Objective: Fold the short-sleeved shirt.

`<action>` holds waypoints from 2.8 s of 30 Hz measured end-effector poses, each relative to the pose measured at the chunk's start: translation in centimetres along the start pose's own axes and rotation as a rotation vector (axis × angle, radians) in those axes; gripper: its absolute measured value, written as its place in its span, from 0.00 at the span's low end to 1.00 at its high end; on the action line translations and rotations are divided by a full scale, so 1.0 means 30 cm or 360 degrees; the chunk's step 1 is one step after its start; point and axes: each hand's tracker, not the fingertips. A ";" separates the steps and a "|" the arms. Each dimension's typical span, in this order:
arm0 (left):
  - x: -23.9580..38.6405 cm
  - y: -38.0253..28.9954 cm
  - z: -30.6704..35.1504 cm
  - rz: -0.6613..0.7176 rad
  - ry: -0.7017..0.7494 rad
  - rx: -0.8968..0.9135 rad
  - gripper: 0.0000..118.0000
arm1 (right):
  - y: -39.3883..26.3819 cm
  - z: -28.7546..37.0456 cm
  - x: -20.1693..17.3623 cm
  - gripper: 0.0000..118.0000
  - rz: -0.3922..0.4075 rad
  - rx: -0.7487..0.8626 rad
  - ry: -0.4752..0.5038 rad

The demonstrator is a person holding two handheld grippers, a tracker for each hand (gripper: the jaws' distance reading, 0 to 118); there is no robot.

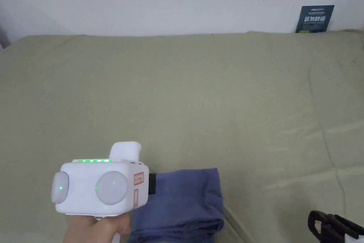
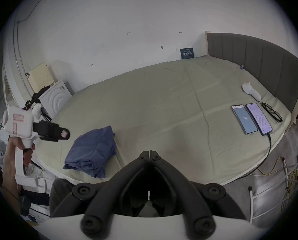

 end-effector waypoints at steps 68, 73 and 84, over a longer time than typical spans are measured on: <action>-0.413 -0.033 -0.486 0.0485 -0.1456 -0.0404 0.18 | -0.055 -0.731 -0.217 0.00 -0.0674 -0.0796 0.1157; -0.589 -0.006 -0.448 0.0624 -0.1365 -0.0341 0.18 | 0.008 -0.661 -0.219 0.00 -0.0647 -0.0681 0.1165; -1.504 0.200 -0.178 0.0728 -0.0667 -0.0301 0.18 | 0.228 -0.637 -0.203 0.00 -0.0512 -0.0405 0.0971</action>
